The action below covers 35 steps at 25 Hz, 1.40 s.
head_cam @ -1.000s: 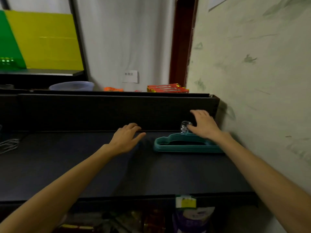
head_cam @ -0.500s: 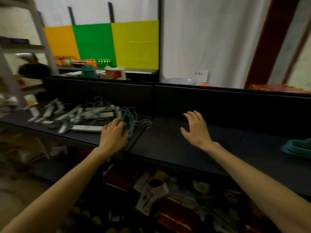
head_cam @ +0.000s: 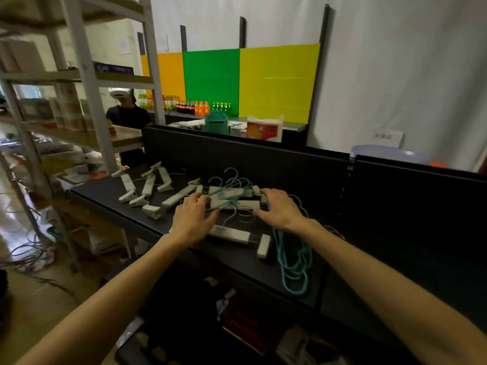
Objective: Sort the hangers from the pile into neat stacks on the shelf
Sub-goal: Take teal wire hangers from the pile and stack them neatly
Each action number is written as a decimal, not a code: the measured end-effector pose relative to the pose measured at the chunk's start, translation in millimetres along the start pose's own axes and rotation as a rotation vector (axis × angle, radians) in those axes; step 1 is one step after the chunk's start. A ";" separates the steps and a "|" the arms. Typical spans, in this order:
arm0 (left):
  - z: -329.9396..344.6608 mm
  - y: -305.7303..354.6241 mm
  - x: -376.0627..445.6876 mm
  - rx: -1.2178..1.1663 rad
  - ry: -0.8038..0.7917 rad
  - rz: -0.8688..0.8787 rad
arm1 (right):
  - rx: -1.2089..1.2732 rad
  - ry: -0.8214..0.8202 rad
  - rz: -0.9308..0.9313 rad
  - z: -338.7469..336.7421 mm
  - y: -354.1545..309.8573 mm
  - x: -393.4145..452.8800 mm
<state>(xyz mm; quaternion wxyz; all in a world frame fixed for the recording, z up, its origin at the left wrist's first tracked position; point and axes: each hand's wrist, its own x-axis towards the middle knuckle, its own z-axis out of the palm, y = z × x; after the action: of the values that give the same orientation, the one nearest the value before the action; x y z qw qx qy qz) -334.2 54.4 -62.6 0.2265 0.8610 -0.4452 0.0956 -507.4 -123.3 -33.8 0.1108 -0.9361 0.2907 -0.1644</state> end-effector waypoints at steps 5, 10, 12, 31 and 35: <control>-9.9 -46.3 101.8 0.063 -0.226 0.102 | 0.066 -0.092 0.039 32.2 -16.0 104.8; 14.7 -49.4 156.9 0.122 -0.298 0.315 | 0.132 0.030 0.155 48.7 -13.3 149.9; 23.5 -45.3 173.6 0.147 -0.328 0.362 | 0.119 0.072 0.176 51.2 -11.3 152.0; 26.6 -60.9 224.4 -0.886 -0.371 0.327 | 0.263 0.222 0.388 53.9 -63.6 91.7; 14.3 -60.6 225.0 -1.192 -0.458 0.218 | 0.078 0.309 0.323 55.1 -74.5 91.2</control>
<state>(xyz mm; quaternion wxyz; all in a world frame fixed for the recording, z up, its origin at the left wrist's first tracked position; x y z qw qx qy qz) -153.9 -84.7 -11.3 0.5539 0.5361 -0.5437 -0.3318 -378.3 -110.0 -39.9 0.1259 -0.8360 0.4438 -0.2971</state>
